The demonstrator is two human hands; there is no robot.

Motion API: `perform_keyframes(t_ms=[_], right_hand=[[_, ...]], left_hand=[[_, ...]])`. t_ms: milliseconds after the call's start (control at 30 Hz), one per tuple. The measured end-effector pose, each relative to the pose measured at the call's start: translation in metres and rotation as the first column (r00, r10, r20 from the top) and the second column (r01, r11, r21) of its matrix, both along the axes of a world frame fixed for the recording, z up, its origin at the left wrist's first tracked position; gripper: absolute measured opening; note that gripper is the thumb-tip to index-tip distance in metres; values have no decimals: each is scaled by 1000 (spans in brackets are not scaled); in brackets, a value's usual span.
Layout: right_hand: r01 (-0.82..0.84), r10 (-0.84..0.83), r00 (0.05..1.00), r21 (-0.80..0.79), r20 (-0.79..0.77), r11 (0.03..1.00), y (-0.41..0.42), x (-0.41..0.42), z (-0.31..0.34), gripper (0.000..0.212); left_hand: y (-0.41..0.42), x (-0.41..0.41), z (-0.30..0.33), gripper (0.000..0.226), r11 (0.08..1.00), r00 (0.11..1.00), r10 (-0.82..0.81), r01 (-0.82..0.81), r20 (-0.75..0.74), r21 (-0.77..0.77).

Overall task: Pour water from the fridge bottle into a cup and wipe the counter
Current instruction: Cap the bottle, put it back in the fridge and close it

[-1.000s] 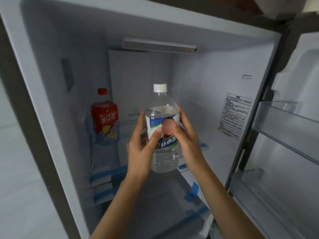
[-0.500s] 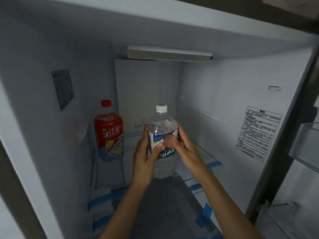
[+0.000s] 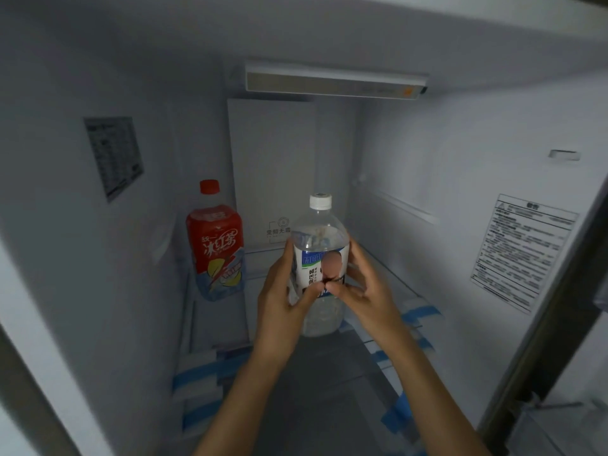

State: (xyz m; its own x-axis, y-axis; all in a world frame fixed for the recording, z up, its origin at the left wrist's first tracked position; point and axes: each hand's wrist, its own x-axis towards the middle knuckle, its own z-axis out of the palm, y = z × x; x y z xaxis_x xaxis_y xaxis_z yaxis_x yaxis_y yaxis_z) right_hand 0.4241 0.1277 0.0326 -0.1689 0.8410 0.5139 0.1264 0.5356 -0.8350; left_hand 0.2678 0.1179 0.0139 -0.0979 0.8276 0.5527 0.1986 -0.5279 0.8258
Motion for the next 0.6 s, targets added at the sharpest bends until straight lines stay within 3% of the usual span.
perform_keyframes(t_ms=[600], right_hand=[[-57, 80, 978, -127, 190, 990, 74, -2, 10, 75]], left_hand=[[69, -7, 15, 75, 998, 999, 40, -40, 1, -49]])
